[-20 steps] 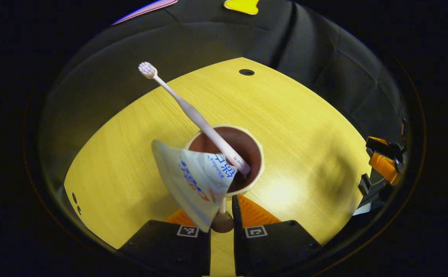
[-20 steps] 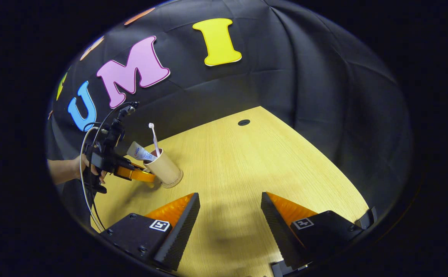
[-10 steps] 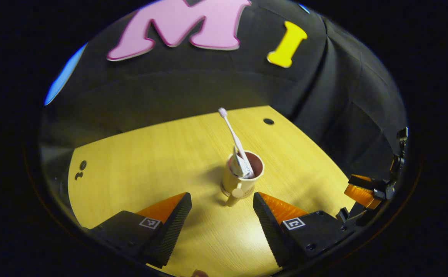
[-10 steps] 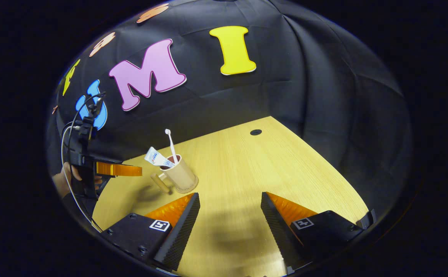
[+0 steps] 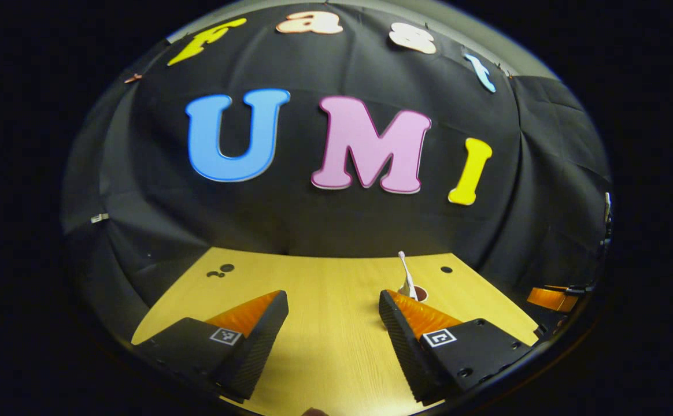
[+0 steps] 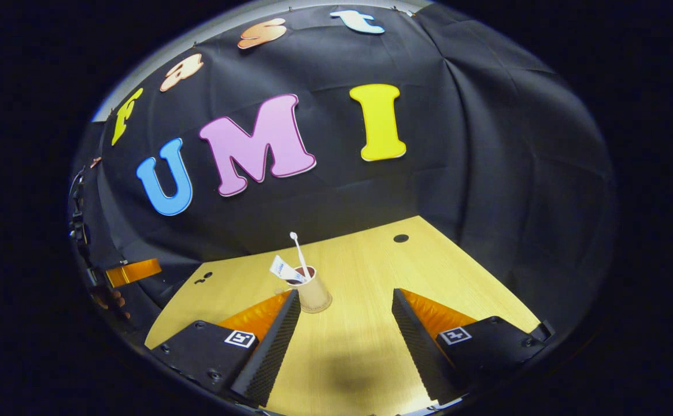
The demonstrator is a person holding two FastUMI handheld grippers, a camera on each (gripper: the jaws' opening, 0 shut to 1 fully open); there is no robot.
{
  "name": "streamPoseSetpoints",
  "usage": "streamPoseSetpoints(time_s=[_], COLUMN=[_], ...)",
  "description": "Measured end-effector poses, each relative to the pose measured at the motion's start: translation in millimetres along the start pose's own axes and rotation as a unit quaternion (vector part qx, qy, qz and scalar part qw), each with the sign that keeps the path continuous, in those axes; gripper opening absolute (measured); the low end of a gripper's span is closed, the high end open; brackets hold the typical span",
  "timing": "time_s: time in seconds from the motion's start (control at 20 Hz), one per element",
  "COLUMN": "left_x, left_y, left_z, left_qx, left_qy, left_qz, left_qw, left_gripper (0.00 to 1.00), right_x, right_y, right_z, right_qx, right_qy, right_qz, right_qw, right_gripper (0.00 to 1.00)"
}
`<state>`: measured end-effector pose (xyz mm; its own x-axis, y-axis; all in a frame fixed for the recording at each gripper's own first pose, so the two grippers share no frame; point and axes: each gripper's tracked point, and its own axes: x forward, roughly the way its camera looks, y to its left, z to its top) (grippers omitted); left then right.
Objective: Put the toothbrush and toothpaste on the desktop into the cup, then pick up the cup and place it on the coaster on the desktop.
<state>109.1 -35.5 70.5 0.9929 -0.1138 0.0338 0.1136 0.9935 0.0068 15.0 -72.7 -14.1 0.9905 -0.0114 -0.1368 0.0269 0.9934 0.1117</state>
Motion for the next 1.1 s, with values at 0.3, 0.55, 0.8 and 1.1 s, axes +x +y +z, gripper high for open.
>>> streamPoseSetpoints(time_s=[0.3,0.55,0.8,1.1], left_x=[-107,-154,-169,-173], left_y=[34,49,53,62], left_z=[-31,-44,-35,-30], left_qx=[-0.041,-0.037,-0.033,-0.042], left_qy=[-0.029,-0.033,-0.053,-0.063], left_qz=[-0.002,0.011,0.002,0.000], left_qw=[0.999,0.999,0.998,0.997], left_gripper=[0.98,0.98,0.97,0.97], right_x=[-53,-85,-104,-108], right_y=[38,56,75,95], right_z=[-6,-19,-21,-16], right_qx=[-0.011,-0.019,-0.034,-0.047], right_qy=[-0.012,-0.011,-0.014,-0.022], right_qz=[0.023,0.028,0.042,0.056], right_qw=[1.000,0.999,0.998,0.997], right_gripper=[0.98,0.98,0.98,0.98])
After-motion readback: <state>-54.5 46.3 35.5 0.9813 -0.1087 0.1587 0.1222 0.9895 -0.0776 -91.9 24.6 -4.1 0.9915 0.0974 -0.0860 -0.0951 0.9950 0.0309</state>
